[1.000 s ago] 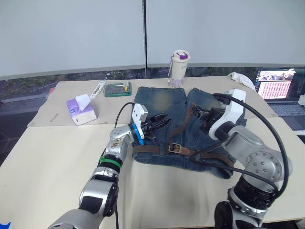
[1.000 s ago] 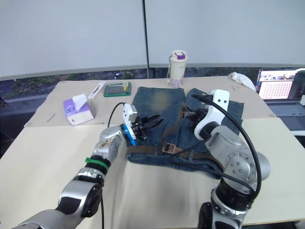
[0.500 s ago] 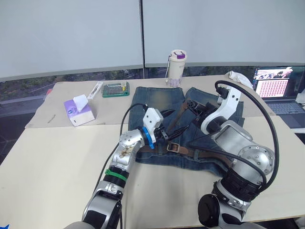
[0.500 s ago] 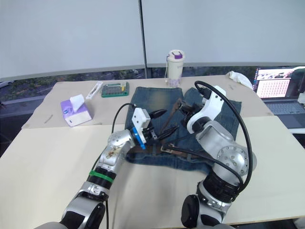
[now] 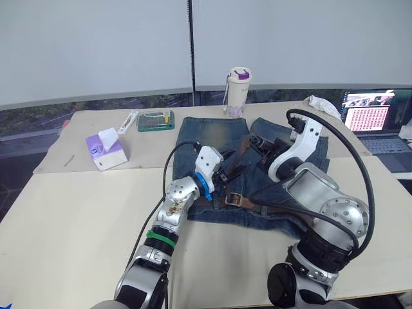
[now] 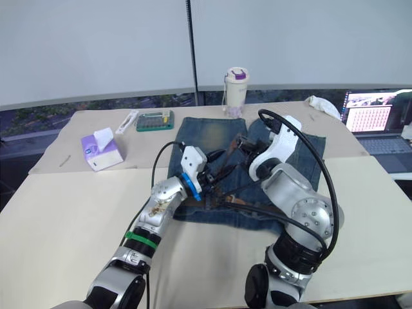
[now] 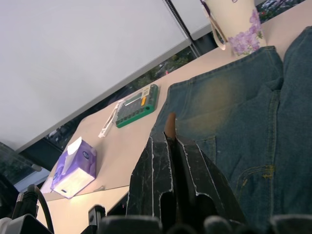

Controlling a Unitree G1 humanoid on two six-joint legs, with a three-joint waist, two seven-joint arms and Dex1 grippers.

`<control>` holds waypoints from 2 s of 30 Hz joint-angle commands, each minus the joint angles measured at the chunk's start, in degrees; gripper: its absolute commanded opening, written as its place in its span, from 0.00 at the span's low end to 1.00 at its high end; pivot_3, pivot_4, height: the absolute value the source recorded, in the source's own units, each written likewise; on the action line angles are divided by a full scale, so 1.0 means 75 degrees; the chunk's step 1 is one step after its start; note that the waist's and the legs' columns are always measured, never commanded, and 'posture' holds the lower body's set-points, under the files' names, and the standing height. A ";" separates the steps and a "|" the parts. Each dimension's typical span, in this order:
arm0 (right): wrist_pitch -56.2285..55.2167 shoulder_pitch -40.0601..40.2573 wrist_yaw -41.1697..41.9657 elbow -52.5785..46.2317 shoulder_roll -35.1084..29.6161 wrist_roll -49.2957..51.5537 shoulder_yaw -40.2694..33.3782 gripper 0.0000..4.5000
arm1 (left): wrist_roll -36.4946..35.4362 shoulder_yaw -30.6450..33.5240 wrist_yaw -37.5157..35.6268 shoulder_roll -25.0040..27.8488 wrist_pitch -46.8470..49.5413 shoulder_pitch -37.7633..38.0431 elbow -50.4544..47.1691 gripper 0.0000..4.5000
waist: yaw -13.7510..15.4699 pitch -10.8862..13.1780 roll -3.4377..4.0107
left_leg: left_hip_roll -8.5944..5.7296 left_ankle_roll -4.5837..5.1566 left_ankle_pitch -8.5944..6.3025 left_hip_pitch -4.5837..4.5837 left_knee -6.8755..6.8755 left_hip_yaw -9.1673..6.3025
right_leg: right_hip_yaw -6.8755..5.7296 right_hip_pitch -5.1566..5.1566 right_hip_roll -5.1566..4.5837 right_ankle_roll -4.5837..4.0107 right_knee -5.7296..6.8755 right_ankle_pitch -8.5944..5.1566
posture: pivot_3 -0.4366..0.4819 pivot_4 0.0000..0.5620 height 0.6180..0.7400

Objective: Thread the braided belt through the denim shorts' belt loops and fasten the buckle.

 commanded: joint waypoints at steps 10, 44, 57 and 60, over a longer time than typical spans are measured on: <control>-0.1192 0.0616 0.1329 -0.0355 -0.0540 0.0558 0.1365 0.24 | -0.0569 0.0486 0.0368 0.0208 0.0795 0.0119 -0.0557 0.00 | -0.0024 0.0000 0.0000 | 0.0000 0.0000 0.0000 0.0007 -0.0004 0.0003 | -0.0004 0.0004 0.0002 0.0001 -0.0001 0.0000 | 0.48 0.27 1.00; -0.6857 0.2713 0.7573 0.3467 -0.4766 -0.3883 0.4673 0.03 | -0.3354 0.1873 0.2341 -0.0249 0.5136 0.1885 -0.3009 0.00 | 0.0218 0.0018 -0.0032 | -0.0001 -0.0034 0.0014 0.0038 0.0014 0.0007 | -0.0009 0.0084 -0.0009 0.0003 -0.0111 -0.0002 | 0.48 0.27 1.00; -0.6729 0.3219 0.7231 0.2787 -0.4750 -0.3965 0.4471 0.03 | -0.3236 0.1589 0.2189 -0.0666 0.4752 0.1799 -0.2411 0.00 | 0.0211 0.0021 -0.0038 | 0.0001 -0.0001 -0.0006 0.0036 0.0016 0.0007 | -0.0012 0.0086 -0.0004 -0.0003 -0.0115 0.0002 | 0.48 0.27 1.00; -0.6713 0.3142 0.7070 0.2690 -0.4510 -0.4032 0.4572 0.03 | -0.3127 0.1623 0.2090 -0.0554 0.4606 0.1760 -0.2098 0.00 | 0.0202 0.0019 -0.0037 | 0.0002 -0.0004 -0.0004 0.0038 0.0016 0.0007 | -0.0012 0.0087 0.0000 -0.0003 -0.0114 0.0002 | 0.48 0.27 1.00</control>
